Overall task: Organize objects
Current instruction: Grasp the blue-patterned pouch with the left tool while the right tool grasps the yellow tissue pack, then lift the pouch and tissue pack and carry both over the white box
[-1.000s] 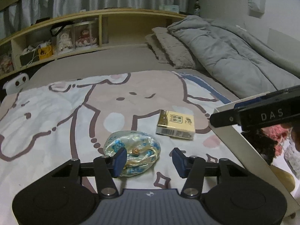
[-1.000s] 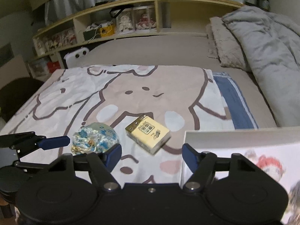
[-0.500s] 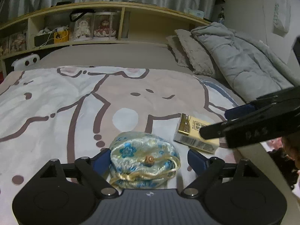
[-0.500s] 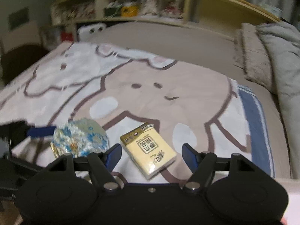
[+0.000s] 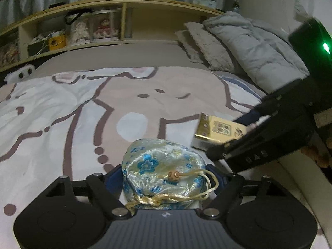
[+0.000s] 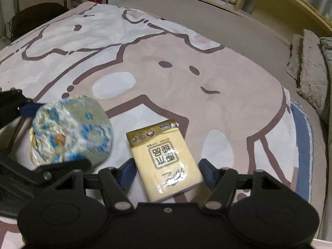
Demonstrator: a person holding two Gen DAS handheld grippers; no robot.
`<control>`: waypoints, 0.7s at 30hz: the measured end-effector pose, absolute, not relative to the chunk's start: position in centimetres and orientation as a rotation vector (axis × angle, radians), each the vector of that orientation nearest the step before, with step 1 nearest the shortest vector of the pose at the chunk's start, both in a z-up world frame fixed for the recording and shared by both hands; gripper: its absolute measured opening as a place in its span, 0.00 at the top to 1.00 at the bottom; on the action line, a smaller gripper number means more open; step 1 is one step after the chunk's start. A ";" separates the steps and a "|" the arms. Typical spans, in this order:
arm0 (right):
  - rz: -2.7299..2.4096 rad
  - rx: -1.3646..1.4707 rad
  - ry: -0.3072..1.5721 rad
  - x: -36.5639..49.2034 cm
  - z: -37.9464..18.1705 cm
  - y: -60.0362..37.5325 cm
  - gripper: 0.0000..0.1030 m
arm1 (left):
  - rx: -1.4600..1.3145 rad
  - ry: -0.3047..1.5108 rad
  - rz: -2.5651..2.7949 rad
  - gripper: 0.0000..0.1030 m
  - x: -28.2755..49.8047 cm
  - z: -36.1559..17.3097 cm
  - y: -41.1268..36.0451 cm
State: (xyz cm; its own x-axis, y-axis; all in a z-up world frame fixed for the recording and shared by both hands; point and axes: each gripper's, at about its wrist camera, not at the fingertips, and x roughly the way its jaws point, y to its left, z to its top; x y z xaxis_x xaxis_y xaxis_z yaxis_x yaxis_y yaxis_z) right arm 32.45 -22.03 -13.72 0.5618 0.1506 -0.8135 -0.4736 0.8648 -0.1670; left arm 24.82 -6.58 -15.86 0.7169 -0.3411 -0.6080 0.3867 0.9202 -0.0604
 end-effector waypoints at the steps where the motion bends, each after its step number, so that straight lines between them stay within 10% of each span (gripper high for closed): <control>1: 0.377 -0.382 0.907 32.4 -13.7 -22.1 0.35 | 0.089 0.657 -0.410 0.20 24.6 -15.9 -6.9; 21: 0.257 -0.085 0.821 26.9 -6.7 -25.9 0.38 | 0.059 0.655 -0.387 0.38 23.0 -11.4 -6.4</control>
